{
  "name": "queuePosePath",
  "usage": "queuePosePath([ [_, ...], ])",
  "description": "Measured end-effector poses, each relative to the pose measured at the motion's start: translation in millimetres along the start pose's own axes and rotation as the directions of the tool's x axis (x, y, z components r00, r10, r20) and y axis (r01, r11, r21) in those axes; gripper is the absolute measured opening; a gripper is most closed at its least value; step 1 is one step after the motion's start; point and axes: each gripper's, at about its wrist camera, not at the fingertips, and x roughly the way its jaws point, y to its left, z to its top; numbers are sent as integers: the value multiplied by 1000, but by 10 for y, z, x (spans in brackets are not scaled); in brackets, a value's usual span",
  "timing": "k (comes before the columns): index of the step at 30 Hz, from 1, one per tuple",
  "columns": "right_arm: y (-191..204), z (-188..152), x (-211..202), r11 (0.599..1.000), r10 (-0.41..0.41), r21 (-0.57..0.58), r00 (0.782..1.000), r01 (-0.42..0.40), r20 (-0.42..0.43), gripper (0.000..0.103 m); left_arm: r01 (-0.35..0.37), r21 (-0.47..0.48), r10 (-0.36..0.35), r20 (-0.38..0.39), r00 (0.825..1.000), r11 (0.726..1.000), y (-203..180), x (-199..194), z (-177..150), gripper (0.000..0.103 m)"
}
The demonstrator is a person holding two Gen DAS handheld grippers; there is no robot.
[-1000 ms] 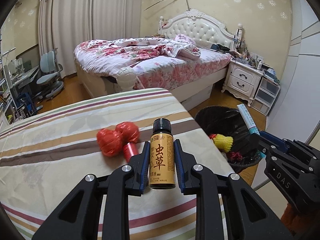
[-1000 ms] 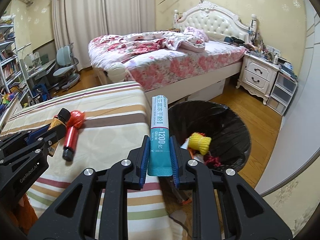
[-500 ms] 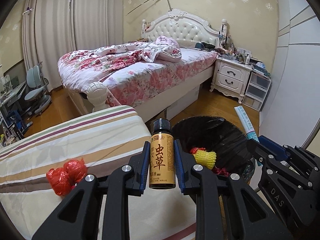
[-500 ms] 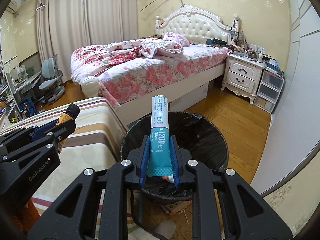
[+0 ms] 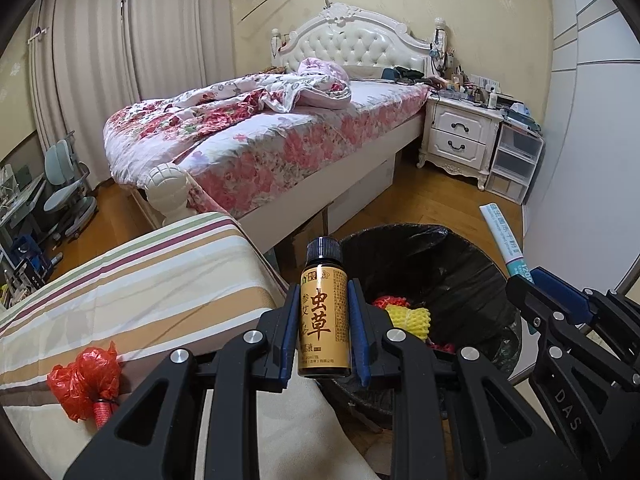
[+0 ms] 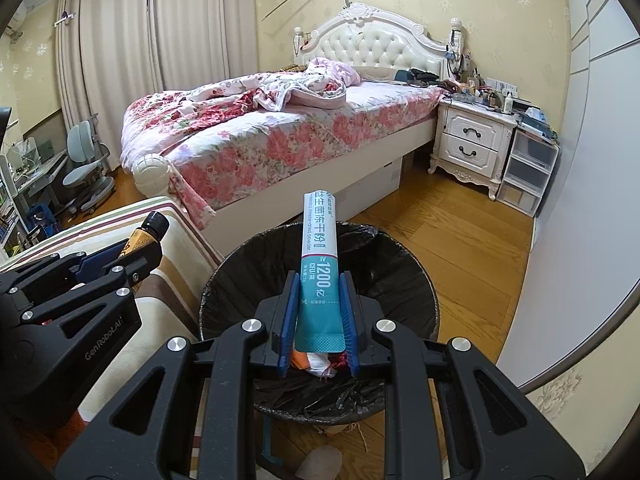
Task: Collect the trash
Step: 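Carry amber bottle and teal tube over the bin and open both tools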
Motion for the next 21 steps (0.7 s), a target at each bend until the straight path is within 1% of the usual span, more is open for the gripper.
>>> queuePosePath([
  [10, -89, 20, 151, 1000, -12, 17, 1000, 13, -15, 21, 0, 10, 0, -24, 1000, 1000, -92, 180, 50, 25],
  [21, -222, -35, 328, 999, -25, 47, 998, 28, -55, 21, -4, 25, 6, -51, 999, 1000, -187, 339, 59, 25],
])
